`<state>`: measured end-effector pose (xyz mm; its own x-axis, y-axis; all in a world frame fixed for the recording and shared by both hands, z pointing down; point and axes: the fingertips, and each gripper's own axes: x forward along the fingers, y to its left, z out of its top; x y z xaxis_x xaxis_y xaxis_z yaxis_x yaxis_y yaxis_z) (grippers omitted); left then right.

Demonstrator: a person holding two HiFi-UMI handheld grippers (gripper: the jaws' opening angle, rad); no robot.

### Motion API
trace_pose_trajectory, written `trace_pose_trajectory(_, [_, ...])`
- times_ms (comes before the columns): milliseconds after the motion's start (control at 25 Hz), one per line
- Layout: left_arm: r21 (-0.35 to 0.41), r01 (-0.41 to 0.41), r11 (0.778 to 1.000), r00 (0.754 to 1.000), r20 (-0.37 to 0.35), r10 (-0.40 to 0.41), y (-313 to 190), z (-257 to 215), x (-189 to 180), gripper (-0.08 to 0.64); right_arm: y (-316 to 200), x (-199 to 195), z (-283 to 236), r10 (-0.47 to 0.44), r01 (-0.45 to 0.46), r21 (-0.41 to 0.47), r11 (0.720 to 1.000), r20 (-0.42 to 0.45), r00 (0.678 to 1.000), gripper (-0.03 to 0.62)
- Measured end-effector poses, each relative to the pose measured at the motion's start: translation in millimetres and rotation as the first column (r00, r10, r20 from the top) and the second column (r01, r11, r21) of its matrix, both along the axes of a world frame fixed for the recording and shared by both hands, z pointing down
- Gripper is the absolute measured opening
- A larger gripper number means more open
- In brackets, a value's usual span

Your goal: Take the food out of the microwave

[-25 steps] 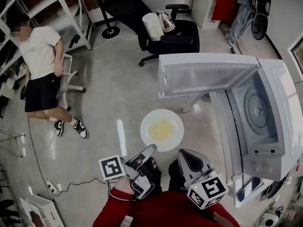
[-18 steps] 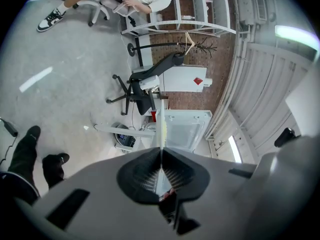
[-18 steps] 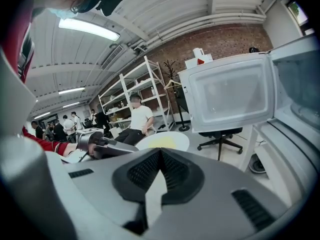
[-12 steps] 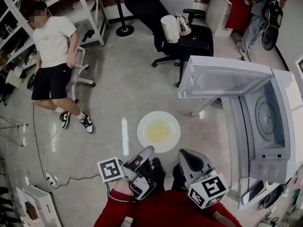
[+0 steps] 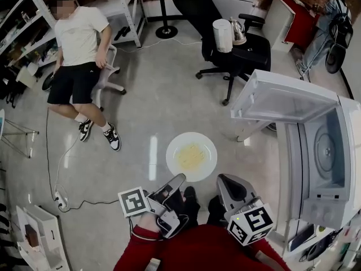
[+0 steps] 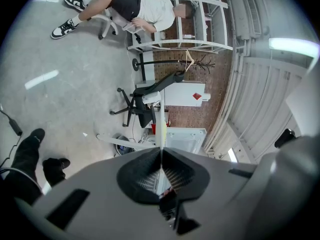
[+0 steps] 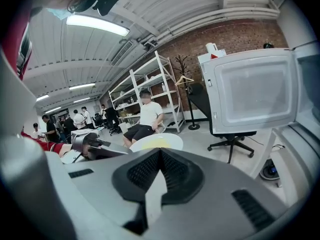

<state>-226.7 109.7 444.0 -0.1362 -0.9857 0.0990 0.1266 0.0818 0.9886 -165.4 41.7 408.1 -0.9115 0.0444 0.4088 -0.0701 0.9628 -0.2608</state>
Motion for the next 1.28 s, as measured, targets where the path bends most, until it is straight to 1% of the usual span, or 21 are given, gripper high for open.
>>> trace_pose_trajectory(240, [-0.006, 0.050, 0.999, 0.999, 0.000, -0.050, 13.8, 0.3, -8.2, 0.018, 7.1, -11.4, 1.8, -0.045, 0.045, 0.006, 0.999, -0.006, 0.999, 0.011])
trace_pose_trajectory(520, [-0.016, 0.079, 0.997, 0.997, 0.002, -0.079, 26.2, 1.6, -16.7, 0.018, 16.3, -23.7, 0.8, -0.091, 0.091, 0.011, 0.996, -0.003, 0.996, 0.011])
trace_pose_trajectory(800, [-0.008, 0.074, 0.997, 0.997, 0.001, -0.074, 24.4, 1.1, -16.7, 0.018, 21.2, -25.1, 0.5, -0.109, 0.109, 0.019, 0.994, -0.006, 0.994, 0.011])
trace_pose_trajectory(1280, [-0.009, 0.075, 0.997, 0.997, 0.000, -0.075, 25.1, 0.7, -18.0, 0.018, 22.2, -26.0, 1.2, -0.113, 0.113, 0.022, 0.993, -0.006, 0.994, 0.009])
